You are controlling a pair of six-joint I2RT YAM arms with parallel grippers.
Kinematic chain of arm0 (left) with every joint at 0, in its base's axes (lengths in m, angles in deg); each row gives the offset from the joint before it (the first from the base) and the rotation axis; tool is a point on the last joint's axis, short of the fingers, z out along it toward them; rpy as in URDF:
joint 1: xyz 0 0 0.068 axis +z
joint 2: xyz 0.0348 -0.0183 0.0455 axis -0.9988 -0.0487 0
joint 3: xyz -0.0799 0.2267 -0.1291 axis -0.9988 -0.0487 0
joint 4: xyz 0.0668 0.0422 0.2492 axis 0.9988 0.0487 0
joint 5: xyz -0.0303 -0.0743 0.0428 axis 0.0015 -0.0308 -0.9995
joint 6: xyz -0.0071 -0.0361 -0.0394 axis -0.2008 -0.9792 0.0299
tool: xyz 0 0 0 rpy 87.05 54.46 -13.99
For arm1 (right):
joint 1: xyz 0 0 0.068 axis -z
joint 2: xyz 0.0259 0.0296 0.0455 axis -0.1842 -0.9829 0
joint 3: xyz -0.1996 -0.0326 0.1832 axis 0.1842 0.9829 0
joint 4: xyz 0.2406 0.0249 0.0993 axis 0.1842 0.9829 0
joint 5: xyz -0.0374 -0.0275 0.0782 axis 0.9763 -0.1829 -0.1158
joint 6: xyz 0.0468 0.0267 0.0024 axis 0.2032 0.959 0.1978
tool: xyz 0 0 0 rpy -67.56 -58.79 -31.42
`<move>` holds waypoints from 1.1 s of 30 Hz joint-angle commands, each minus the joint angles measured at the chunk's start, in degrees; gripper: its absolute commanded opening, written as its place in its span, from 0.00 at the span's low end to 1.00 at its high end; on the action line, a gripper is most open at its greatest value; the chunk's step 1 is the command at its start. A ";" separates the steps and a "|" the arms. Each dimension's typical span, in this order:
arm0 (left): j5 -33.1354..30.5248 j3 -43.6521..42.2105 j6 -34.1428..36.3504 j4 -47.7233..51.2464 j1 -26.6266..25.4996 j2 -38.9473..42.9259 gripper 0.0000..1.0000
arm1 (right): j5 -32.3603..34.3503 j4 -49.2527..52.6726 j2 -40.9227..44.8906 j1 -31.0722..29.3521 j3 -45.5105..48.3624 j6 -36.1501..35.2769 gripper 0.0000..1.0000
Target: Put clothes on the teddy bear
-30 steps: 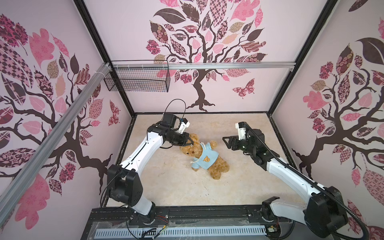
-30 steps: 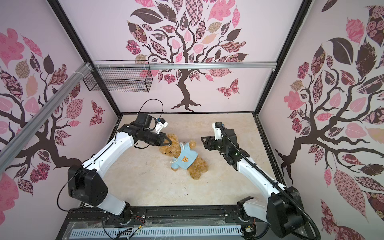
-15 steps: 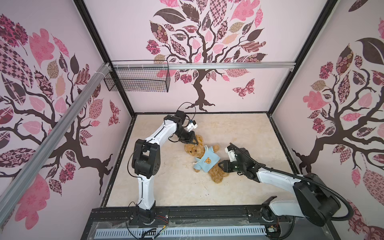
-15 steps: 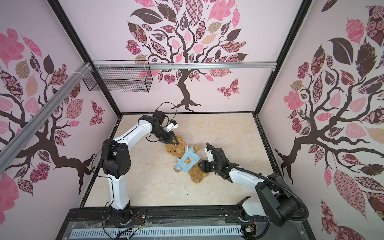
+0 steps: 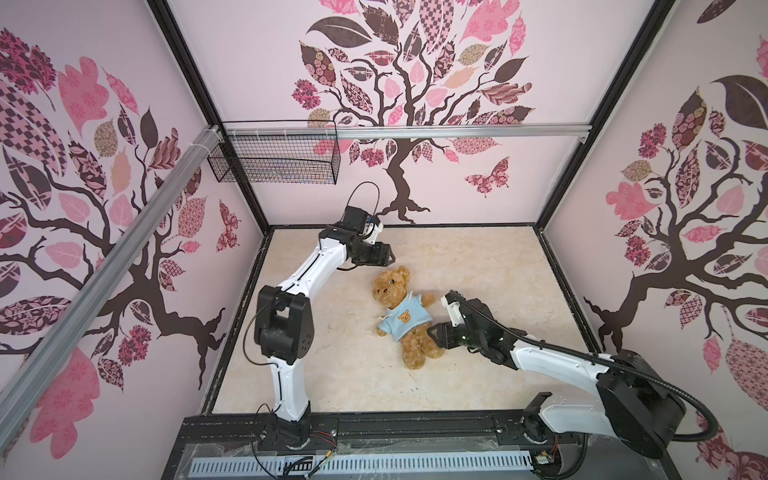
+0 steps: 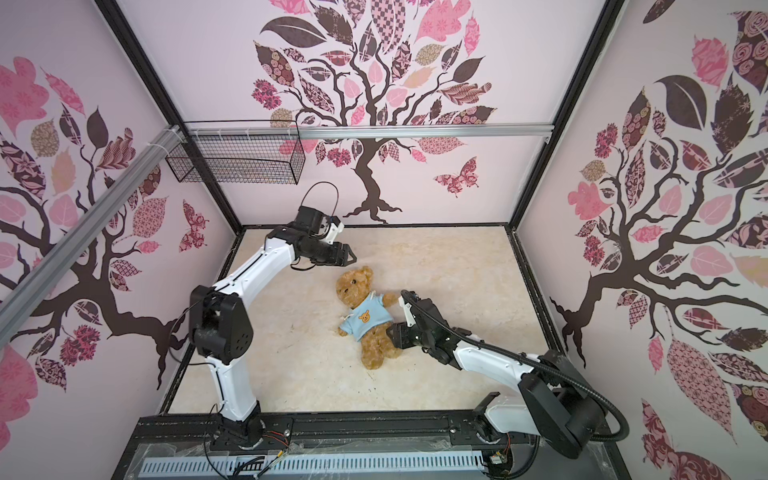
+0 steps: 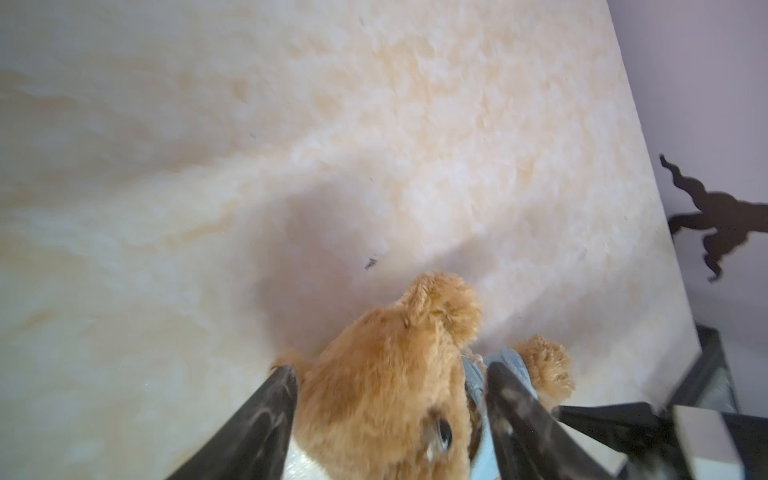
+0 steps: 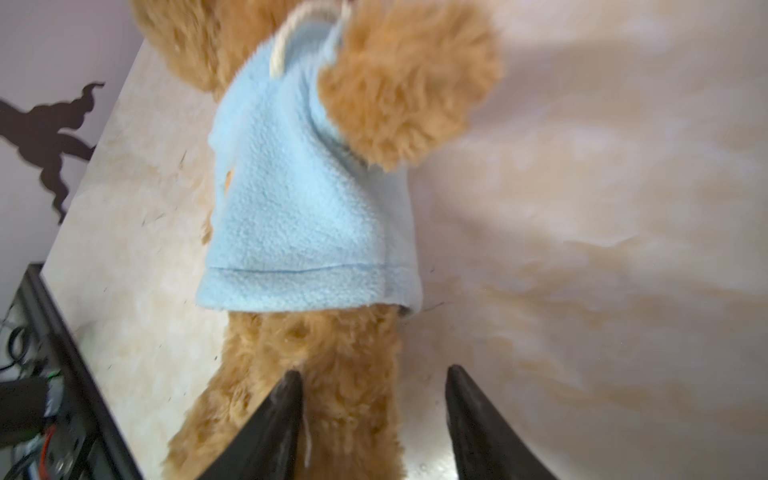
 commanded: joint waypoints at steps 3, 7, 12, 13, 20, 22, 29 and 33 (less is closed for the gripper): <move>-17.39 -19.25 -4.80 -21.39 0.79 19.54 0.81 | 20.64 4.95 6.32 1.65 -6.01 -9.97 0.67; -28.29 -37.25 -5.96 -32.89 1.32 33.40 0.84 | 28.14 -1.23 7.49 6.45 -4.81 -13.97 0.75; -42.10 -56.61 -4.13 -44.83 1.67 47.94 0.92 | 32.72 -10.68 6.22 13.71 -1.63 -15.98 0.90; -44.73 -60.10 -3.68 -47.57 1.80 50.19 0.94 | 33.74 -13.21 5.56 14.74 -0.62 -16.55 0.94; -49.22 -75.53 6.49 -63.95 5.07 50.94 0.97 | 35.29 -28.34 -3.02 19.33 6.42 -21.16 1.00; -48.22 -78.08 9.90 -71.76 5.32 45.86 0.97 | 31.81 -34.00 -4.83 21.68 9.53 -21.62 1.00; -35.79 -73.42 11.76 -75.96 9.09 29.49 0.97 | 28.87 -45.88 -9.13 24.10 12.56 -24.67 1.00; -30.24 -71.45 7.62 -75.57 13.82 27.10 0.97 | 26.72 -51.43 -11.44 24.48 12.91 -26.88 1.00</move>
